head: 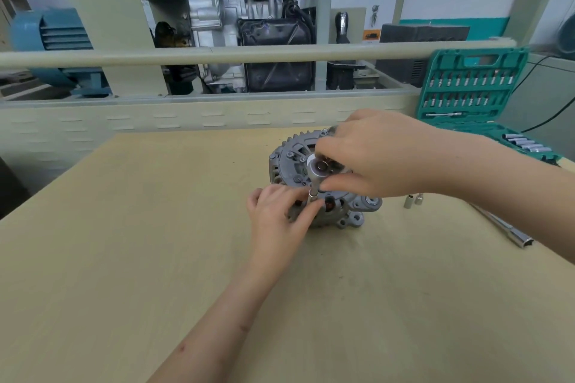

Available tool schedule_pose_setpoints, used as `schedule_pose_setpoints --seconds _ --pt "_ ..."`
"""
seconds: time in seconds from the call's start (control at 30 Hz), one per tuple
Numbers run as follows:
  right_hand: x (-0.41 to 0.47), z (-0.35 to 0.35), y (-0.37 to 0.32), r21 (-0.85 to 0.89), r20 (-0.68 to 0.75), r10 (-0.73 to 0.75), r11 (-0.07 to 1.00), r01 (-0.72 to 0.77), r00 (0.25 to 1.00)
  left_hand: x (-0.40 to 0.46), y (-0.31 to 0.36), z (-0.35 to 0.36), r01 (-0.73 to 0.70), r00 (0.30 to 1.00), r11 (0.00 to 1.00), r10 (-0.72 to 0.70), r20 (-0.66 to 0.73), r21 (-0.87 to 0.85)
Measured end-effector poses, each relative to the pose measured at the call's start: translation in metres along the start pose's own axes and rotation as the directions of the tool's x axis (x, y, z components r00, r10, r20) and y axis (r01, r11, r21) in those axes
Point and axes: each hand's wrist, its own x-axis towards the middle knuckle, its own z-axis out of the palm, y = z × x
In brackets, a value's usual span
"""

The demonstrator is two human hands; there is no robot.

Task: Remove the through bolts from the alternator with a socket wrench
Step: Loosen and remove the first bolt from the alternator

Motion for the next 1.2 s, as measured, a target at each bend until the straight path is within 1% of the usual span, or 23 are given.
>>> schedule_pose_setpoints --seconds 0.13,0.23,0.33,0.4,0.5,0.63,0.73,0.8,0.9,0.97,1.07,1.2 --pt "0.000 -0.001 -0.007 -0.068 -0.028 0.030 0.997 -0.032 0.999 0.000 0.000 0.001 -0.016 0.999 1.000 0.016 -0.036 0.015" --pt "0.001 0.001 -0.010 -0.071 -0.035 0.043 0.996 -0.045 0.998 -0.001 0.000 0.001 -0.003 1.000 1.000 0.004 -0.030 0.005" --pt "0.003 0.004 -0.005 -0.025 -0.045 -0.003 1.000 0.002 0.999 -0.002 -0.001 0.001 0.002 1.000 1.000 -0.002 -0.005 -0.009" --pt "0.003 0.004 -0.002 -0.022 -0.020 -0.038 0.999 0.037 0.999 -0.002 -0.001 0.001 -0.006 1.000 1.000 0.007 0.029 -0.021" --pt "0.003 0.002 0.000 -0.033 0.000 -0.051 0.998 0.051 0.999 -0.001 0.000 0.000 0.011 1.000 0.999 -0.010 0.017 -0.046" --pt "0.003 0.001 -0.003 -0.071 -0.016 -0.003 0.997 0.002 1.000 0.000 0.001 0.000 0.021 1.000 0.999 -0.021 -0.017 -0.029" --pt "0.002 -0.001 -0.010 -0.068 0.024 0.052 0.996 -0.050 0.998 0.000 0.001 0.001 0.019 0.999 1.000 -0.019 -0.032 -0.023" --pt "0.002 0.000 -0.008 -0.059 0.036 0.052 0.997 -0.050 0.998 0.000 0.000 0.001 0.022 0.999 0.999 -0.023 -0.034 -0.039" --pt "0.003 0.002 0.001 0.029 0.038 0.038 0.999 -0.039 0.999 -0.002 -0.001 0.000 -0.005 1.000 0.997 0.005 0.001 -0.073" --pt "0.003 0.005 0.005 0.054 0.042 0.017 0.998 -0.019 0.999 -0.003 -0.001 0.000 -0.023 1.000 0.996 0.024 0.020 -0.081" --pt "0.001 0.004 0.003 0.009 0.028 0.013 1.000 -0.014 1.000 -0.001 0.000 -0.001 -0.026 1.000 0.995 0.026 -0.004 -0.092" --pt "0.001 -0.001 -0.005 -0.132 0.007 0.065 0.989 -0.064 0.998 0.001 0.000 0.000 0.003 1.000 0.995 -0.006 -0.030 -0.099"
